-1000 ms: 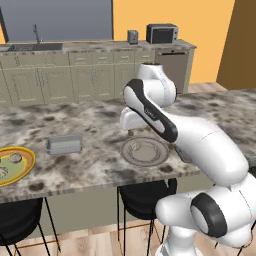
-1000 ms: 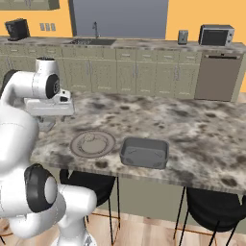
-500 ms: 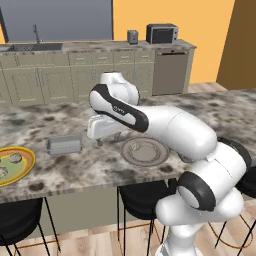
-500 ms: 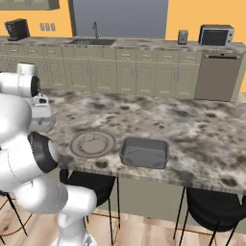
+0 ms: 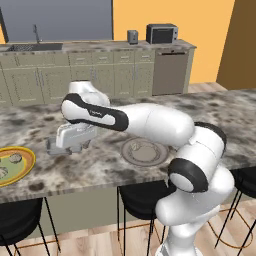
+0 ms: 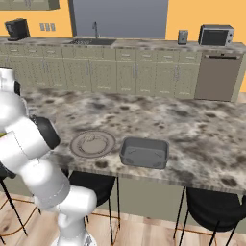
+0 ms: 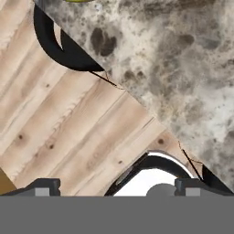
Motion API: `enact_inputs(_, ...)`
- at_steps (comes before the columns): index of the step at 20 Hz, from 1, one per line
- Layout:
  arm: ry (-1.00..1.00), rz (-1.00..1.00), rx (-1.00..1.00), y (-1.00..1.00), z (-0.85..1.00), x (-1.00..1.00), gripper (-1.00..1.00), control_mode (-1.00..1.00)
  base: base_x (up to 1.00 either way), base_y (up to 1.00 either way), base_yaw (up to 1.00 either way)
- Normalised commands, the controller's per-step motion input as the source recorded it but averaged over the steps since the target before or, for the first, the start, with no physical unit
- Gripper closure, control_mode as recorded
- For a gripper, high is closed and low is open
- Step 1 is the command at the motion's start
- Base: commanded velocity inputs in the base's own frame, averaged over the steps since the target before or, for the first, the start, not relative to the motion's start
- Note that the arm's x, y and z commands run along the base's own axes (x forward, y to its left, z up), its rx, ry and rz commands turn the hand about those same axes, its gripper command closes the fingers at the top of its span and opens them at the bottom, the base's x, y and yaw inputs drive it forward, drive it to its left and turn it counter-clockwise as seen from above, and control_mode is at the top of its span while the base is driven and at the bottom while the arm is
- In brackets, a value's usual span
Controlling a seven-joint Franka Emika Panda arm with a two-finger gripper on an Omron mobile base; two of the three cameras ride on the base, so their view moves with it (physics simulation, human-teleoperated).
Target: Place two dumplings into each of the tupperware containers and then place the containers in the fridge.
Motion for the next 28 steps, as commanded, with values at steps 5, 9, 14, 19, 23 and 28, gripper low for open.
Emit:
enact_inputs(5, -0.04, 0.04, 0.0, 0.89, -0.07, 0.22, -1.0, -1.0, 0.0, 0.0, 0.0)
enact_inputs(9, -0.11, 0.0, 0.0, 0.88, -0.38, 0.43, -1.0, -1.0, 0.0, 0.0, 0.0)
enact_inputs(14, -0.25, 0.03, 0.02, 0.64, -0.29, 0.41, -1.0, -1.0, 0.0, 0.0, 0.0)
enact_inputs(19, -0.05, 0.0, 0.0, 0.41, 0.04, 0.42, -1.0, -1.0, 0.0, 0.0, 0.0)
enact_inputs(23, 0.0, 0.0, 0.0, 0.32, -0.04, 0.46, -1.0, -1.0, 0.0, 0.0, 0.0)
enact_inputs(28, 0.0, -0.02, 0.0, 0.01, -0.35, 0.33, -1.0, -1.0, 0.0, 0.0, 0.0)
